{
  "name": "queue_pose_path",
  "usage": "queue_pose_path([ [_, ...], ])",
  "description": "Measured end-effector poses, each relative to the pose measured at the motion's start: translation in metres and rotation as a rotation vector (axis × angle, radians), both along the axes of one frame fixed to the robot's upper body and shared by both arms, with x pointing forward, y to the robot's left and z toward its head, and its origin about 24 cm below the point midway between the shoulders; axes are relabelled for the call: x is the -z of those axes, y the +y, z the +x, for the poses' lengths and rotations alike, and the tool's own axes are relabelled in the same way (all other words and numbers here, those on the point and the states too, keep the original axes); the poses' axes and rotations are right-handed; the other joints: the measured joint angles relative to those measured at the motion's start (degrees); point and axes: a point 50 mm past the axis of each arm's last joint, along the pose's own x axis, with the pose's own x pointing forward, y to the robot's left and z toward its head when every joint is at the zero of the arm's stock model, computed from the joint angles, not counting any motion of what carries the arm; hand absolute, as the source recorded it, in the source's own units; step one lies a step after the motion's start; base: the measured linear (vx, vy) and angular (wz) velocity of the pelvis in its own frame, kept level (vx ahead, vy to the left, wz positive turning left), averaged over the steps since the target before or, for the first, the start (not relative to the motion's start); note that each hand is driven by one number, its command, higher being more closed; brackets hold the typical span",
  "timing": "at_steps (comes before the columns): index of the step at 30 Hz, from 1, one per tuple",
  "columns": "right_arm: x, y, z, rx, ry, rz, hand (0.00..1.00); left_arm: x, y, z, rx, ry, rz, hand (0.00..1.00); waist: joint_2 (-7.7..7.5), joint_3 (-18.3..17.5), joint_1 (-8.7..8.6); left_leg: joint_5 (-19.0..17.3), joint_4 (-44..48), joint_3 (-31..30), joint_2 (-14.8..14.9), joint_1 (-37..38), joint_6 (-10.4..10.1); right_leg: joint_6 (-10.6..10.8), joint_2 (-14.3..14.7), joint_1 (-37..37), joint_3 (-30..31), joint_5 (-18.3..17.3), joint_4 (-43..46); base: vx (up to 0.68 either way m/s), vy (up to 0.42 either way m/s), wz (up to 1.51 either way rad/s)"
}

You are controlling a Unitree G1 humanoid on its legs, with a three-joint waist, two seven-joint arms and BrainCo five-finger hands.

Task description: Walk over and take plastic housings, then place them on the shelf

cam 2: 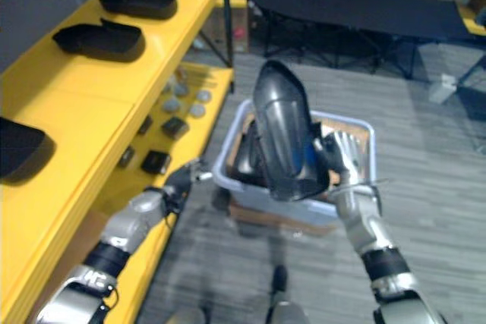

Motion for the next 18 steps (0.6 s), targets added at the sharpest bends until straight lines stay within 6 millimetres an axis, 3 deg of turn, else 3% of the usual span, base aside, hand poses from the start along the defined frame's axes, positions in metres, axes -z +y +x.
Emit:
queue_pose_path([
  [10,0.02,0.015,0.004,-0.035,0.08,-0.02,1.0,0.004,-0.029,0.001,0.045,0.03,-0.063,0.0,-0.02,0.0,0.11,0.0,0.0,-0.1,0.1,0.5,-0.1,0.0,0.0,0.6,-0.5,-0.8,0.0,0.0,0.0,0.01],
  [18,0.029,0.039,0.01,-0.093,0.121,-0.025,1.0,0.01,-0.065,-0.004,0.15,0.038,-0.066,0.0,-0.01,0.0,0.3,0.1,-0.4,-1.2,0.0,0.7,-0.1,0.1,-0.1,0.8,-1.6,-0.6,0.5,0.05,0.01,0.07],
])
